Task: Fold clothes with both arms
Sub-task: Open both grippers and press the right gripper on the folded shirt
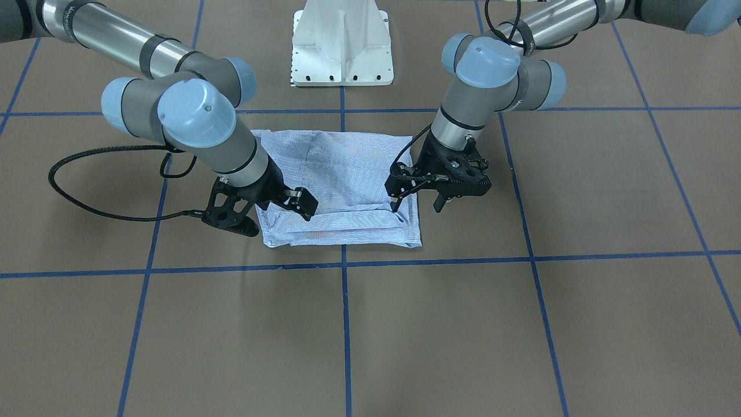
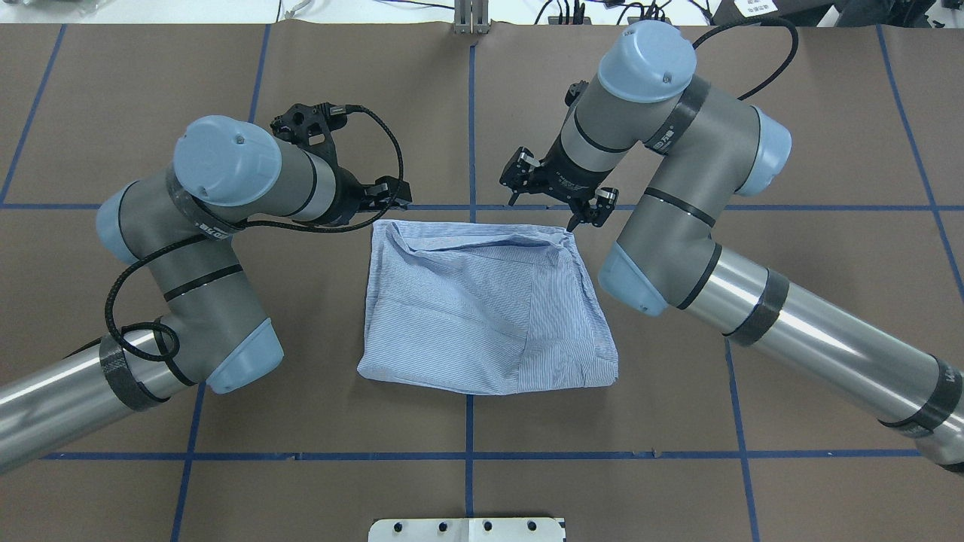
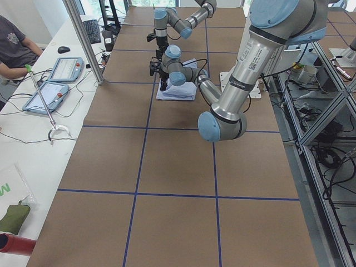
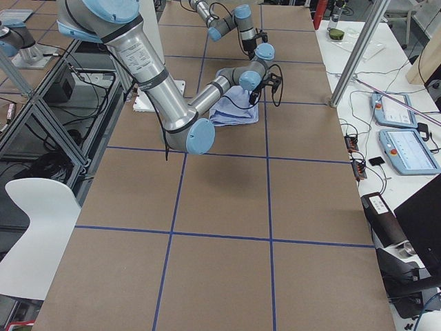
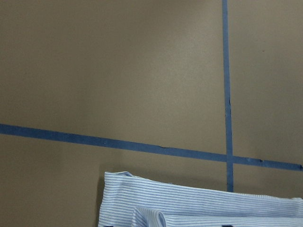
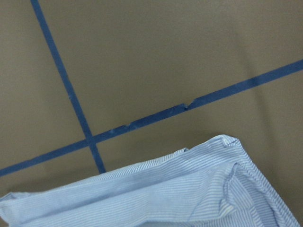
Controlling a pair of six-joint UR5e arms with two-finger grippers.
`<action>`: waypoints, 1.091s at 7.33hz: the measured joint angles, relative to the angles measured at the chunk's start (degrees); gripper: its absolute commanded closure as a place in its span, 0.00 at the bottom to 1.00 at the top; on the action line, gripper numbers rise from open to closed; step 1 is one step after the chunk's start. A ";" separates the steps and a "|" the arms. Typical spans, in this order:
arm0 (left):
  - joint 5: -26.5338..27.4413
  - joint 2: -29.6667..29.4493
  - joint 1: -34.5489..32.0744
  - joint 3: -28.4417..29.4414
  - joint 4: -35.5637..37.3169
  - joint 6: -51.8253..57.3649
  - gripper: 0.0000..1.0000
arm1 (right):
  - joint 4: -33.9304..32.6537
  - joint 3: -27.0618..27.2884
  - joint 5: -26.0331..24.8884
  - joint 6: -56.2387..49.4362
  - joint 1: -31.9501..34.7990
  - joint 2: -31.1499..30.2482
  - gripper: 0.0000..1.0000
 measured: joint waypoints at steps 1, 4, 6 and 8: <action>-0.02 0.77 -0.54 -0.36 0.06 1.00 0.00 | -2.44 2.61 -3.83 -0.03 -3.57 0.06 0.00; -0.09 3.80 -1.51 -2.05 0.03 4.05 0.00 | -9.13 3.24 -16.72 -1.35 -14.03 2.55 0.00; -0.09 4.34 -1.80 -2.38 0.08 4.28 0.00 | -9.44 -3.59 -19.52 -5.36 -14.94 6.64 0.00; -0.11 4.61 -1.92 -2.43 0.09 4.28 0.00 | -8.56 -8.05 -20.69 -9.10 -13.49 8.60 0.00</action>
